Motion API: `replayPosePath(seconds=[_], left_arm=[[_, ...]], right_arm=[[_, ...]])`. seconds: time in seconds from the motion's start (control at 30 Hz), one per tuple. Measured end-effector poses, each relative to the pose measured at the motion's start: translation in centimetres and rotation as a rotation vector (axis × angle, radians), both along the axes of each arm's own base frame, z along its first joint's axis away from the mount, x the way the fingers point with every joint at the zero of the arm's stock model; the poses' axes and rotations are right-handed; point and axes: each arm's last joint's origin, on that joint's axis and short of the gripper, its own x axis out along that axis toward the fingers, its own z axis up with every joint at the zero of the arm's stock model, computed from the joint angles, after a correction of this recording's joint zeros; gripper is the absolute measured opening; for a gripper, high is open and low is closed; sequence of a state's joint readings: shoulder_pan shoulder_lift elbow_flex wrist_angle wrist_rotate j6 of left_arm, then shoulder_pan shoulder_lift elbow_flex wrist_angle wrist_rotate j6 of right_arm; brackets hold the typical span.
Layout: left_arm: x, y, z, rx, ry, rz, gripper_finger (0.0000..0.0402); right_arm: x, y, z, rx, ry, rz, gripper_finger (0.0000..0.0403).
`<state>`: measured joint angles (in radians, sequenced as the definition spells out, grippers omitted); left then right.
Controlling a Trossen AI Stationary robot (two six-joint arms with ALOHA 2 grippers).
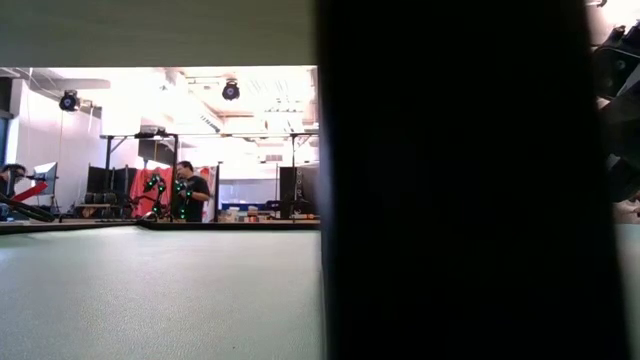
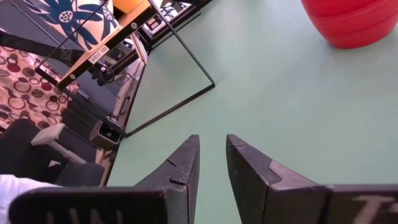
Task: Place coffee mugs
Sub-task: Put the blue patterned mug on the shelf
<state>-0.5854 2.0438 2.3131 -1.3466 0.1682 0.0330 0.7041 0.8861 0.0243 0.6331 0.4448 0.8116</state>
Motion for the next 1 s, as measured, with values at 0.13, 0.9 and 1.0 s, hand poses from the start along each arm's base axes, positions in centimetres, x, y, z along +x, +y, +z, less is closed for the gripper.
replayPosePath(seconds=[0.13, 0.9, 1.0], left_arm=[[-0.1, 0.1, 0.2, -0.015, 0.007, 0.016, 0.0057], [-1.1, 1.6, 2.4, 0.036, -0.105, 0.089, 0.0057], [-0.9, 2.0, 2.5, 0.084, -0.139, 0.134, 0.0057]], right_arm=[[0.0, 0.0, 0.0, 0.000, 0.000, 0.000, 0.0068], [0.0, 0.0, 0.0, 0.000, 0.000, 0.000, 0.0068], [0.0, 0.0, 0.0, 0.000, 0.000, 0.000, 0.0068]])
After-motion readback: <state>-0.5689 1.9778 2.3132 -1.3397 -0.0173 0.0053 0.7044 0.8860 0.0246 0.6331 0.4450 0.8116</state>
